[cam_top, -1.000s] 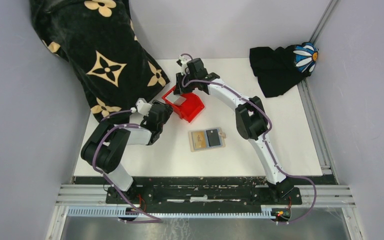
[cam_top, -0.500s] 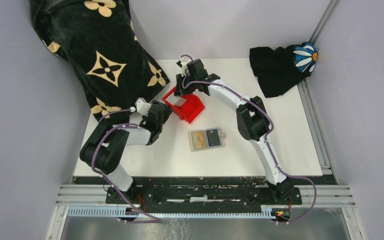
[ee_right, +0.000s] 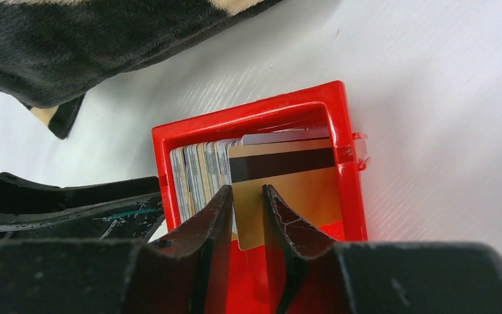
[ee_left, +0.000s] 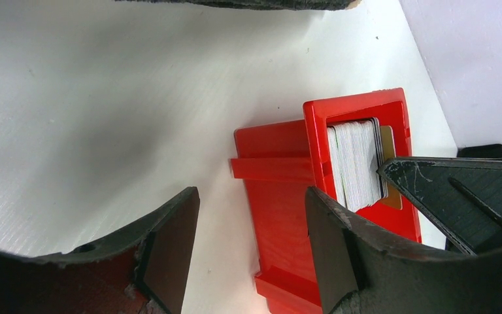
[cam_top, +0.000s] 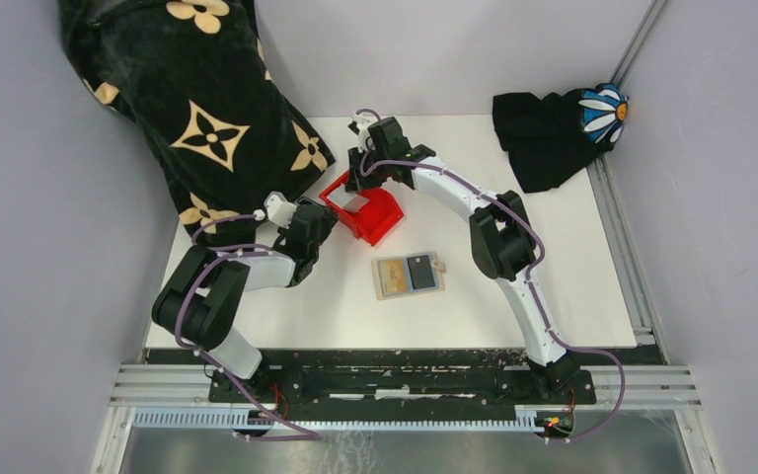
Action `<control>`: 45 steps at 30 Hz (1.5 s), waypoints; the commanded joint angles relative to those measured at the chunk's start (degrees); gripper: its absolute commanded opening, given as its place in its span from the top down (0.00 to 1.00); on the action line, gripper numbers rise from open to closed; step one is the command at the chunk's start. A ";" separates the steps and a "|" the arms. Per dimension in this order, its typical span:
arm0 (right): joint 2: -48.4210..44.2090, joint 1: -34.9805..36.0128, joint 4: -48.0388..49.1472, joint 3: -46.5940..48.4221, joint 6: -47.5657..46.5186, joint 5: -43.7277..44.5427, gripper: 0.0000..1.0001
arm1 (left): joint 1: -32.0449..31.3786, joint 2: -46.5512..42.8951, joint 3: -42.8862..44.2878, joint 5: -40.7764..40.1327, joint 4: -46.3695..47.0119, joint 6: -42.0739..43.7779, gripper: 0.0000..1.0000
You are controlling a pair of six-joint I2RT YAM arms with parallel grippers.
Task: Put the credit cards into the card holder
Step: Pick up the credit card from the storage box.
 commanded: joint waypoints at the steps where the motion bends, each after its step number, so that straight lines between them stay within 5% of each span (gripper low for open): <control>1: -4.71 1.32 -1.03 -0.15 0.10 -1.01 0.72 | 0.28 -2.60 1.86 -1.21 3.15 1.83 0.32; 11: -7.36 1.40 -1.40 -1.82 -0.75 0.77 0.74 | 0.19 -4.46 1.70 -1.69 2.04 2.45 0.32; 20: -12.88 2.27 -0.70 -8.17 -5.83 12.09 0.85 | 0.19 -9.15 -0.62 -2.19 1.53 3.77 0.32; 25: -14.79 2.42 -0.04 -10.39 -8.69 16.95 0.99 | 0.10 -11.98 -1.56 -1.68 0.85 5.08 0.32; 32: -20.74 2.41 1.78 -17.25 -9.69 18.50 0.99 | 0.10 -16.01 -4.50 1.69 2.12 6.57 0.32; 45: -47.92 3.00 1.79 -45.00 -5.10 7.81 0.99 | -0.09 -20.36 -10.56 31.43 15.26 13.55 0.45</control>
